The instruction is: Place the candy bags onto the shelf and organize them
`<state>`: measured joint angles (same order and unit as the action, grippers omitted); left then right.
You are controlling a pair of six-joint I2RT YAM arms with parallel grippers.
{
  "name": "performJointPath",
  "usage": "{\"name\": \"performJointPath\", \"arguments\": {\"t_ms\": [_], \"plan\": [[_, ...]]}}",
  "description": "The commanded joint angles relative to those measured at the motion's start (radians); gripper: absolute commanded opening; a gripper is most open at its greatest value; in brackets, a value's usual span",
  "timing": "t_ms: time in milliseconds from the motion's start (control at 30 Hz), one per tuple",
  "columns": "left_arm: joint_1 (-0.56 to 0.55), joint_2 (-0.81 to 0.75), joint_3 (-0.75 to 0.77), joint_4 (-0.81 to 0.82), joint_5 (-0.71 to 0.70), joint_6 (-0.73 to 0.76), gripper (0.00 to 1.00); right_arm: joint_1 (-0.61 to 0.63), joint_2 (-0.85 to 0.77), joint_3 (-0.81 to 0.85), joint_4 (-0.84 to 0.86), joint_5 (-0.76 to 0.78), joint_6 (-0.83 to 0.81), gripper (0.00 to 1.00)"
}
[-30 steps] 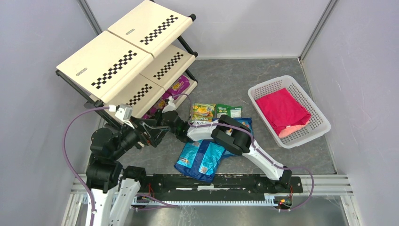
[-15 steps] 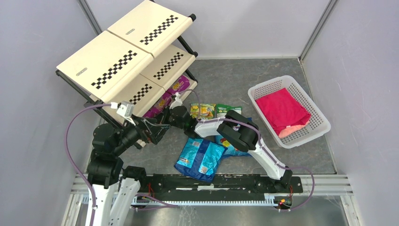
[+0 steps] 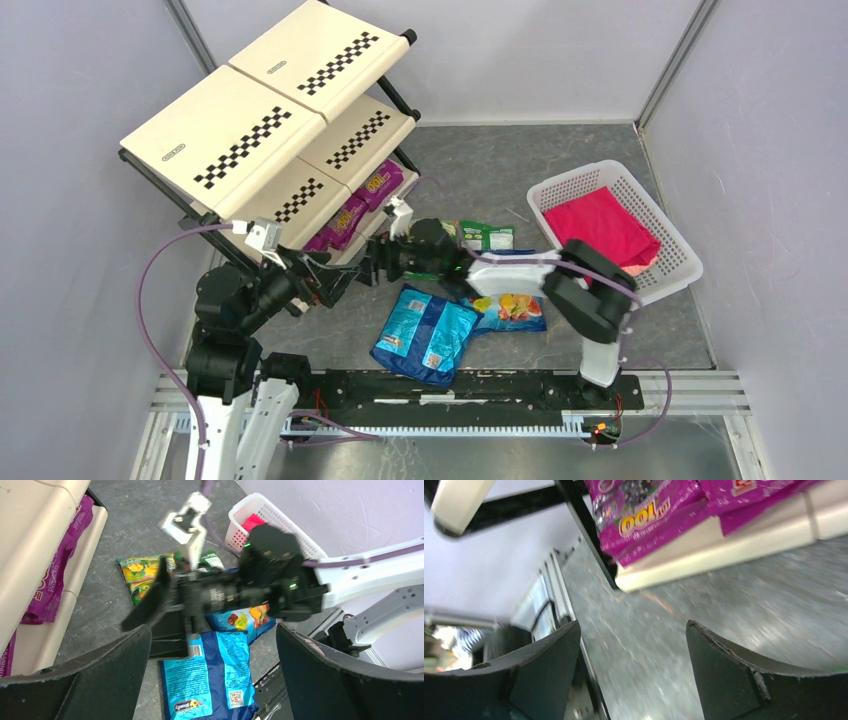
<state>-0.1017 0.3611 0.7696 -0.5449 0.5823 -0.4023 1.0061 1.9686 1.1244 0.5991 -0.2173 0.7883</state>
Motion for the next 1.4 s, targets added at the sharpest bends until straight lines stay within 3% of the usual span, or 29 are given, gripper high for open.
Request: {"name": "performJointPath", "arguments": {"t_ms": [0, 133, 233, 433, 567, 800, 967, 1133, 1367], "plan": [[0.008, -0.027, -0.003, 0.036, 0.009, 0.018, 1.00, -0.050, -0.281, -0.179, -0.276, -0.038, -0.371, 0.87], [0.017, -0.032, -0.006, 0.043, 0.011, 0.017, 1.00, -0.056, -0.540, -0.371, -0.504, 0.099, -0.563, 0.93], [0.039, -0.025, -0.007, 0.047, 0.028, 0.020, 1.00, -0.057, -0.696, -0.460, -0.643, 0.163, -0.612, 0.97], [0.046, -0.011, -0.009, 0.047, 0.023, 0.017, 1.00, 0.045, -0.873, -0.582, -0.638, 0.138, -0.595, 0.98], [0.048, -0.004, -0.010, 0.047, 0.019, 0.014, 1.00, 0.182, -0.816, -0.512, -0.680, 0.273, -0.630, 0.98], [0.048, 0.010, -0.011, 0.047, 0.017, 0.010, 1.00, 0.489, -0.581, -0.303, -0.789, 0.613, -0.752, 0.98], [0.048, 0.022, -0.011, 0.044, 0.019, 0.012, 1.00, 0.630, -0.384, -0.136, -0.870, 0.721, -0.777, 0.98], [0.048, 0.022, -0.010, 0.044, 0.020, 0.013, 1.00, 0.726, -0.215, 0.005, -0.963, 0.851, -0.781, 0.93], [0.048, 0.026, -0.010, 0.044, 0.020, 0.012, 1.00, 0.740, -0.166, -0.017, -0.974, 0.964, -0.770, 0.82]]}}
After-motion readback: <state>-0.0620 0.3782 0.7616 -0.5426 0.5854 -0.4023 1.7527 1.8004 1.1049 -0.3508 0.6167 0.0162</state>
